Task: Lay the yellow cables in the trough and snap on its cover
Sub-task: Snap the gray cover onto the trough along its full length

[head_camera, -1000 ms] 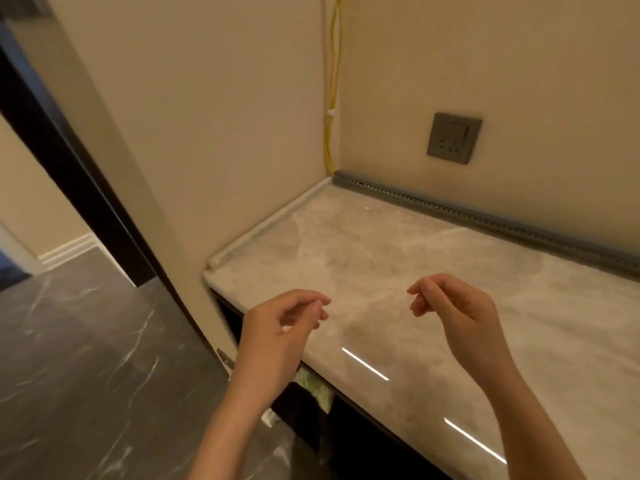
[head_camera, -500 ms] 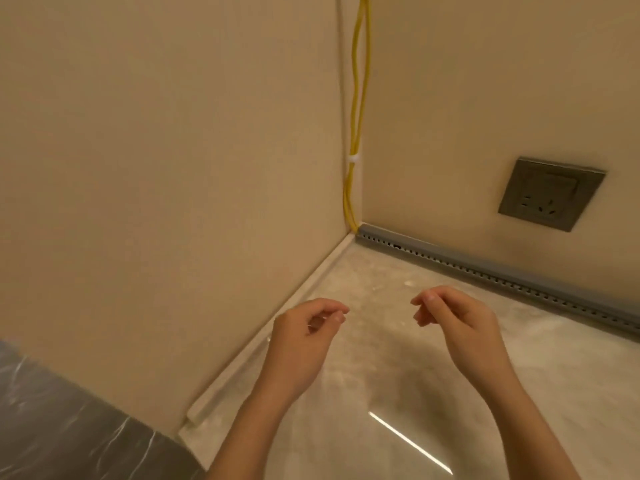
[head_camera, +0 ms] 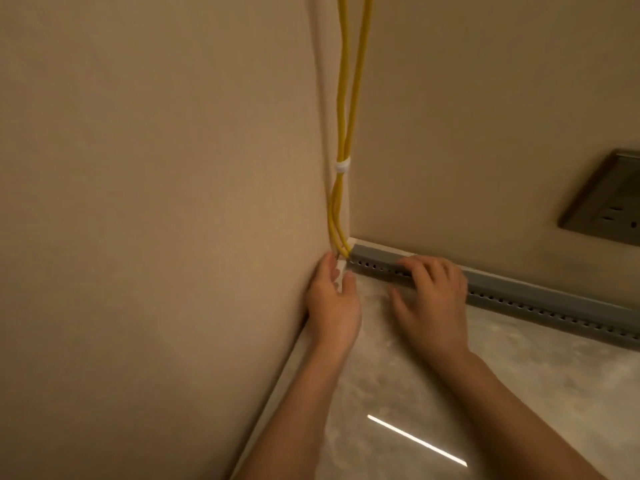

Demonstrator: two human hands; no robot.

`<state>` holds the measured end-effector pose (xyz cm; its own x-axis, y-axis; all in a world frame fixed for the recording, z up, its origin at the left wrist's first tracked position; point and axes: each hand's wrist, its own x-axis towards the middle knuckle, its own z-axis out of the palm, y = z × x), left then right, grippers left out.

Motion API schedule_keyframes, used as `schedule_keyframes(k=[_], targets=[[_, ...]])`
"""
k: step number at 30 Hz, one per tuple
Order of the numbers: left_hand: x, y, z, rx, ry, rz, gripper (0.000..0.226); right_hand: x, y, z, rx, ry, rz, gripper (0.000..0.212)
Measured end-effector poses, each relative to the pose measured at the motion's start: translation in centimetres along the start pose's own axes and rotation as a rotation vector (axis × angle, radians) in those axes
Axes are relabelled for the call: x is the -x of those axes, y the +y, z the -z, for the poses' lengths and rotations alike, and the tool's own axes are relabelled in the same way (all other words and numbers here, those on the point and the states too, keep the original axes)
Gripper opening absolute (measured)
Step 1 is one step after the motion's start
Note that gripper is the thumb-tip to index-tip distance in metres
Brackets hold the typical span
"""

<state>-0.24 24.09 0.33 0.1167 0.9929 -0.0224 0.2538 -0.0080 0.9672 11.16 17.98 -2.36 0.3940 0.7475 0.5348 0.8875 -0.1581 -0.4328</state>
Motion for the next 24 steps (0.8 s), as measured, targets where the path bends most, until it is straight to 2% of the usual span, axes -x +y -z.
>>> schedule_keyframes(k=[4, 9, 10, 13, 19, 24], targets=[[-2.6, -0.1, -2.5, -0.144, -0.052, -0.084, 0.036, -1.9, 0.9, -1.6, 0.165, 0.039, 0.163, 0.029], [-4.5, 0.3, -4.2, -0.112, 0.147, -0.051, 0.018, -2.7, 2.2, -2.3, 0.248, 0.077, 0.169, 0.033], [-4.8, 0.4, -4.5, -0.153, 0.197, -0.077, 0.017, -2.7, 2.3, -2.3, 0.248, 0.085, 0.166, 0.034], [-4.9, 0.9, -5.1, -0.205, 0.322, -0.113, 0.037, -2.5, 2.6, -2.2, 0.226, 0.11, 0.173, 0.032], [-4.4, 1.3, -5.6, -0.186, 0.454, -0.148, 0.024, -2.4, 2.5, -1.9, 0.162, 0.22, 0.195, 0.026], [-4.8, 1.7, -5.4, -0.164, 0.438, -0.15, 0.024, -2.4, 2.3, -1.7, 0.144, 0.255, 0.169, 0.026]])
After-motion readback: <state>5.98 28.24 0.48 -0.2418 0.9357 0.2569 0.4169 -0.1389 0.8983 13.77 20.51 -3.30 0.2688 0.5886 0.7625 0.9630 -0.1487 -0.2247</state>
